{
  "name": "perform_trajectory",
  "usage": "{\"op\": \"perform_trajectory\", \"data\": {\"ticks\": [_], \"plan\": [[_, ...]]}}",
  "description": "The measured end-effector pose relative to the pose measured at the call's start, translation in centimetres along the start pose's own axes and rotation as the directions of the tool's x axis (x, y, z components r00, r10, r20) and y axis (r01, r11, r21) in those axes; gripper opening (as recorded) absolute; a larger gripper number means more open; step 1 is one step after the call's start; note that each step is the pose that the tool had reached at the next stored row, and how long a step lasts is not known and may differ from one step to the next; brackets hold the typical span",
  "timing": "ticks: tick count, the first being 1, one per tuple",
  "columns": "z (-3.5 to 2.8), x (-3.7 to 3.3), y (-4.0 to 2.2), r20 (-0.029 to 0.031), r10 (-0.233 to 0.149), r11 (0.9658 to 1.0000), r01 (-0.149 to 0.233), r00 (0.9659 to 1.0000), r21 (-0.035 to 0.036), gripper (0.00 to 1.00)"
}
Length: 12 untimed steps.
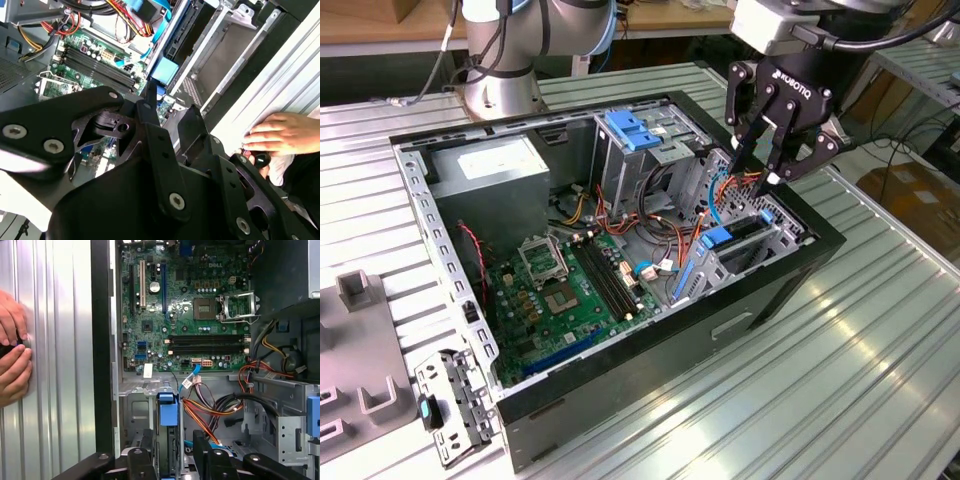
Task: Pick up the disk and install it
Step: 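Insert the disk into the insertion slot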
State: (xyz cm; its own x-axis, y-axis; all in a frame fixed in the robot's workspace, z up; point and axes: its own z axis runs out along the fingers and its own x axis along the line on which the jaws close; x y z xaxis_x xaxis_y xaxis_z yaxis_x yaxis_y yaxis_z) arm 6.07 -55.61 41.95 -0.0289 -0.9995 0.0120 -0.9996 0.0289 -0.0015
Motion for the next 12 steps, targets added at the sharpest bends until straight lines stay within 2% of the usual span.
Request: {"op": "perform_trajectory", "data": {"ticks": [1,3,4,5,6,7,9,12], "plan": [[0.5,-0.01,0.0,-0.0003,0.0,1.0,0.0,1.0,0.0,0.45],[0.93,-0.02,0.0,-0.0003,0.0,1.0,0.0,1.0,0.0,0.43],[1.17,-0.02,0.0,-0.0003,0.0,1.0,0.0,1.0,0.0,0.36],[1.36,-0.02,0.0,-0.0003,0.0,1.0,0.0,1.0,0.0,0.36],[1.6,-0.02,0.0,-0.0003,0.0,1.0,0.0,1.0,0.0,0.24],[1.78,-0.03,0.0,-0.0003,0.0,1.0,0.0,1.0,0.0,0.24],[2.19,-0.03,-0.01,-0.0003,0.0,1.0,0.0,1.0,0.0,0.12],[2.78,-0.04,-0.05,-0.0002,0.0,1.0,0.0,1.0,0.0,0.11]]}}
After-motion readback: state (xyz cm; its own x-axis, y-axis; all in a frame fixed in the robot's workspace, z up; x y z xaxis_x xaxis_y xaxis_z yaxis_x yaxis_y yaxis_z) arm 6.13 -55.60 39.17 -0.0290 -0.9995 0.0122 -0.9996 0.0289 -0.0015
